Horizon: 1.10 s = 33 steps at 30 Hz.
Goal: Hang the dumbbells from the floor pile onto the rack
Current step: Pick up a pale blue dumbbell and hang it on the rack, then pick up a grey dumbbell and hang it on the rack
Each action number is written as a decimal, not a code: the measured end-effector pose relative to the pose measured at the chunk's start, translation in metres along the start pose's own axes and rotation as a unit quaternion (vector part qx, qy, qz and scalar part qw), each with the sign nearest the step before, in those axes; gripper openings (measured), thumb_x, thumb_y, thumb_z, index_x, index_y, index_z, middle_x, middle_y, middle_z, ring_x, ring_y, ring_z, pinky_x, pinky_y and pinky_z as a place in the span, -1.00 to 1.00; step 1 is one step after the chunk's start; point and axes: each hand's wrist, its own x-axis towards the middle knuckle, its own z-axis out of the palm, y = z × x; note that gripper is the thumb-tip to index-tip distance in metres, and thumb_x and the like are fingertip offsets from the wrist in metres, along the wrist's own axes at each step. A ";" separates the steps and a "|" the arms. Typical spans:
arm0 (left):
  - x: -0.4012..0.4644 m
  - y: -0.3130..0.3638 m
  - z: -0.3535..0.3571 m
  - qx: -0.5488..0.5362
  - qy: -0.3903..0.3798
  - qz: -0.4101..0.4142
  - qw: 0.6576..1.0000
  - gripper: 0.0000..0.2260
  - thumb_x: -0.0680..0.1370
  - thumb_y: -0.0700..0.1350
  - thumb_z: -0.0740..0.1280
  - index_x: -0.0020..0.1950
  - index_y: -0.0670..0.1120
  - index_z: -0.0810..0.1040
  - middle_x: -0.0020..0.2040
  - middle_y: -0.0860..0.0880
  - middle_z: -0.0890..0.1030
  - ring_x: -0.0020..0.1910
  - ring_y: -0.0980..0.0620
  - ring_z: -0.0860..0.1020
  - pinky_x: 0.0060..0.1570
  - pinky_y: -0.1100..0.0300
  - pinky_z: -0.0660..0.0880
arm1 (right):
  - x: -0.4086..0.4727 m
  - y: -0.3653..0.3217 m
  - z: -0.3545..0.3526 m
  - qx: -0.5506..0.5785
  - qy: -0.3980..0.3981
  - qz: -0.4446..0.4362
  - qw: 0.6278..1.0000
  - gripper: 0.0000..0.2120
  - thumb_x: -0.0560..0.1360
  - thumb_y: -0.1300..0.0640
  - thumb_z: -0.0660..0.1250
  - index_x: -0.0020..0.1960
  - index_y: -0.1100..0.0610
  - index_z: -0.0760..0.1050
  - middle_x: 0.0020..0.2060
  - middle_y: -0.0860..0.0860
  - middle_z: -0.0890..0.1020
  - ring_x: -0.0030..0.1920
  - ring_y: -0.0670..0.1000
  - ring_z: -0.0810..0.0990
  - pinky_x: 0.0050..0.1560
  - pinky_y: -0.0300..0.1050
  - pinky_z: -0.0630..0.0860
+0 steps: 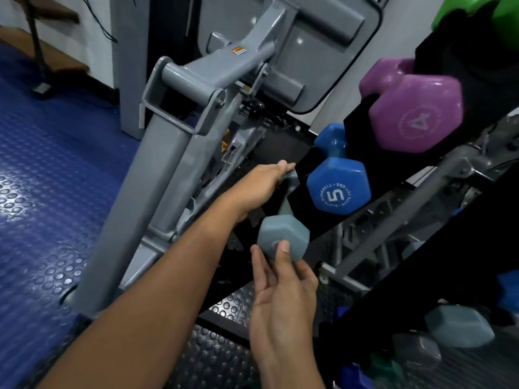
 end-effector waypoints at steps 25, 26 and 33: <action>-0.260 0.004 0.025 0.287 0.114 0.035 0.950 -0.56 0.69 0.15 0.27 0.52 0.00 0.51 0.35 -0.02 0.64 0.31 0.03 0.58 0.30 0.07 0.51 | -0.103 -0.078 -0.090 -0.375 -0.103 -0.165 0.906 -0.57 0.51 -0.13 0.53 0.27 -0.07 0.44 0.17 -0.06 0.52 0.11 -0.04 0.65 0.13 0.15 0.69; -0.273 0.000 0.029 0.302 0.103 0.031 0.947 -0.56 0.69 0.15 0.27 0.52 -0.02 0.51 0.34 -0.03 0.64 0.29 0.03 0.59 0.26 0.11 0.50 | -0.107 -0.077 -0.099 -0.388 -0.094 -0.166 0.902 -0.56 0.51 -0.14 0.52 0.28 -0.07 0.43 0.17 -0.07 0.51 0.11 -0.04 0.64 0.14 0.16 0.69; -0.319 -0.041 0.053 0.420 -0.008 -0.001 0.908 -0.48 0.67 0.11 0.34 0.58 -0.08 0.42 0.47 -0.12 0.53 0.40 -0.13 0.51 0.37 0.02 0.41 | -0.122 -0.063 -0.162 -0.505 -0.069 -0.181 0.841 -0.53 0.53 -0.20 0.46 0.32 -0.07 0.40 0.22 -0.07 0.50 0.19 -0.02 0.58 0.20 0.04 0.60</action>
